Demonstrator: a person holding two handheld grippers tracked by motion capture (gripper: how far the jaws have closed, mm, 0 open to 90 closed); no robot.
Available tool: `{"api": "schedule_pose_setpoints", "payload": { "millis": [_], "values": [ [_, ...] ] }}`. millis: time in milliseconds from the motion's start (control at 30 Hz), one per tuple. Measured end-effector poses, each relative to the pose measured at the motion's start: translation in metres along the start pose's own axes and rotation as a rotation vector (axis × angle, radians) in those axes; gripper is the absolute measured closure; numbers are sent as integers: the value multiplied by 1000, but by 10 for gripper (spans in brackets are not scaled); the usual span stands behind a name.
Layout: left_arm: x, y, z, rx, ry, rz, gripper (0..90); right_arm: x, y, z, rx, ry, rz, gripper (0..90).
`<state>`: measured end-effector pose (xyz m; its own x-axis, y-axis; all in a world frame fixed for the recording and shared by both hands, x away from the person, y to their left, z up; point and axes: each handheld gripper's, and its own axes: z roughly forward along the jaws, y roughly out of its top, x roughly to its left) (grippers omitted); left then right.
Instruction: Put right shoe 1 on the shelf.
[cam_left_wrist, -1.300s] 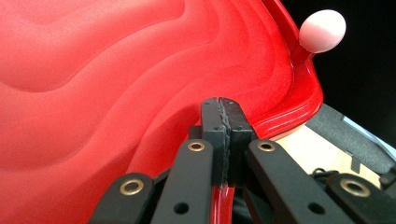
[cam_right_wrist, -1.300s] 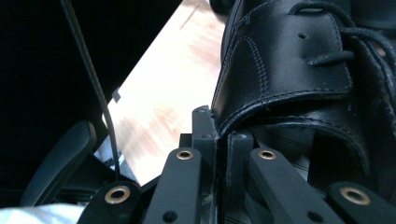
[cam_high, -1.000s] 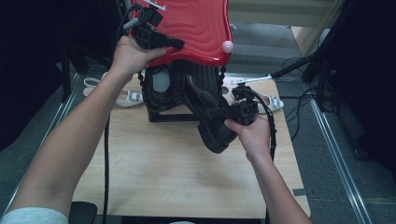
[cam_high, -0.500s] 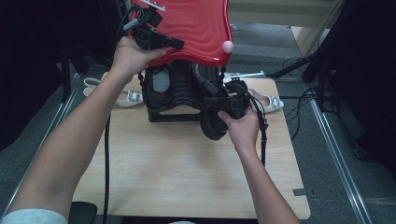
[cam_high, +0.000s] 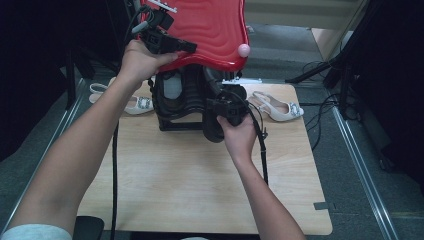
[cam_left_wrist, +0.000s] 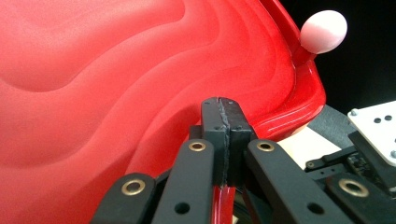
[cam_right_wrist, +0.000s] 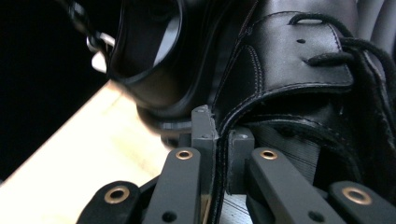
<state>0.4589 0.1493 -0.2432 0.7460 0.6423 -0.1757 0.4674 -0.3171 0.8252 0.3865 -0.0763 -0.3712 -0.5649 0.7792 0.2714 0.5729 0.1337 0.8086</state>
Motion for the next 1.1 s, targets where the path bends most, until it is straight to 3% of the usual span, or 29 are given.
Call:
{"api": "schedule_pose_setpoints", "payload": {
  "millis": [67,567,667,767,900,1100],
  "values": [
    [0,0,0,4,-3,-3,900,0,2,5,-15,0,14,869],
    [-1,-1,-1,-1,4,-3,900,7,6,33,-132,-119,-63,860],
    [0,-1,-1,-3,3,-7,900,3,6,33,-147,-100,-36,837],
    [0,-1,-1,-4,4,-5,900,2,5,32,-152,-90,-38,805],
    [-1,-2,-1,-10,5,2,900,-2,5,32,-135,-50,-11,757],
    [-1,-2,-1,-11,9,-1,900,3,1,38,-116,-44,-14,711]
  ]
}}
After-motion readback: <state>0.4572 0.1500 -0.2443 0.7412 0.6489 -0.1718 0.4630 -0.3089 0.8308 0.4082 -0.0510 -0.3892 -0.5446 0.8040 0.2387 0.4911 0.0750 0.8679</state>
